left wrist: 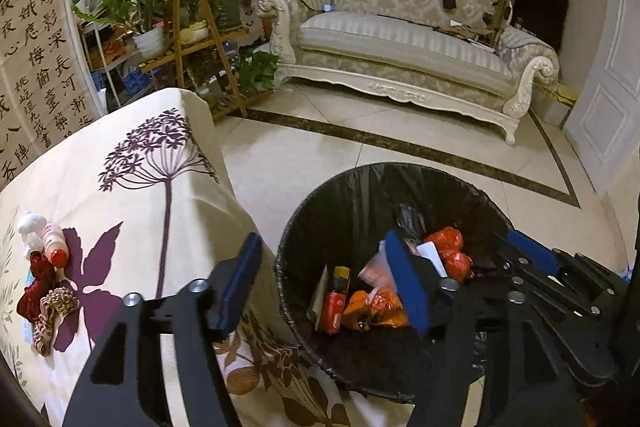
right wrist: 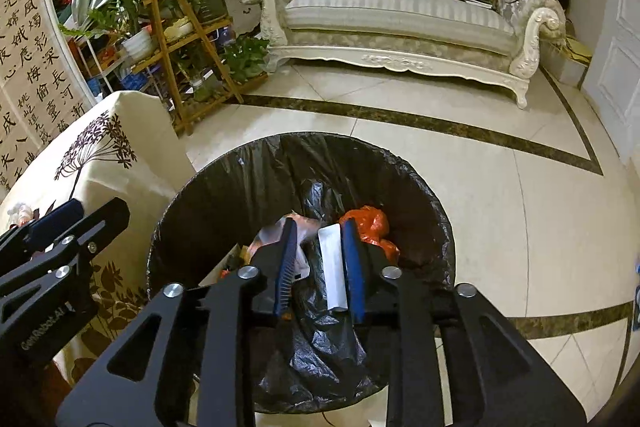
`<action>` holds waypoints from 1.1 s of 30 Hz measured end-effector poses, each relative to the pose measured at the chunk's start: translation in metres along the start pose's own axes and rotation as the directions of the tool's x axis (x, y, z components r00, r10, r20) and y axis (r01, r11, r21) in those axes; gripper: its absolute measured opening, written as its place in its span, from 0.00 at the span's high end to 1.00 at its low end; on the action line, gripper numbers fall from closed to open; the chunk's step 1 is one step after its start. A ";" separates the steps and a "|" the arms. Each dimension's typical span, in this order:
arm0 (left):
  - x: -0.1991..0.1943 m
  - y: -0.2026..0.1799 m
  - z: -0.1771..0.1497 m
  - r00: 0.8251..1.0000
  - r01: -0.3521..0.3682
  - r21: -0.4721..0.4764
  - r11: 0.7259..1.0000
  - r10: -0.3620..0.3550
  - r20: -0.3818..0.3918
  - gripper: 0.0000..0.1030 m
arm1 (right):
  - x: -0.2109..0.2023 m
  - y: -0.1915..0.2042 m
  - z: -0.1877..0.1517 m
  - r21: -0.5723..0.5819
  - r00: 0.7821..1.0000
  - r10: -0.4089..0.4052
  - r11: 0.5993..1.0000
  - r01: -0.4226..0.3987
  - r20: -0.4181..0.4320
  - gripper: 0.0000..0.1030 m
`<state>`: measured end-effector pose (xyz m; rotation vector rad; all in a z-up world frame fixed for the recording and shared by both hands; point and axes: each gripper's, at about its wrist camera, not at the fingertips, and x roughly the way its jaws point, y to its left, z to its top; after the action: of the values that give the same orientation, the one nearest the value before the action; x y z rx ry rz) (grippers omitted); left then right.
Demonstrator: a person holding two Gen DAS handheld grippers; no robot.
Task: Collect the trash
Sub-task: 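Open both tools to drop the can and snack bag into the bin, then return both tools to the table and grasp the gold scrubber ball with the right tool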
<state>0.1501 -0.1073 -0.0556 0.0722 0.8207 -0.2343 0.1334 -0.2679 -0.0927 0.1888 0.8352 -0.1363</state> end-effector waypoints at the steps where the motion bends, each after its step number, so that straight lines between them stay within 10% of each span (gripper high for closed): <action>1: -0.002 0.001 0.000 1.000 -0.003 -0.004 1.000 0.003 0.005 0.34 | -0.001 -0.001 0.001 0.001 1.000 0.000 1.000 0.000 0.001 0.75; 9: -0.020 0.017 -0.003 0.999 -0.026 -0.028 0.999 0.027 0.029 0.25 | -0.016 0.008 0.001 -0.003 0.999 0.010 1.000 -0.010 0.031 0.52; 33: -0.094 0.155 -0.054 0.965 -0.250 -0.245 0.937 0.262 0.019 0.25 | -0.045 0.149 -0.018 -0.213 0.969 0.247 0.946 -0.245 -0.016 0.51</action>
<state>0.0862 0.0686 -0.0280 -0.0551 0.7742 0.1108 0.1195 -0.1164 -0.0545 0.0885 0.8025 0.1872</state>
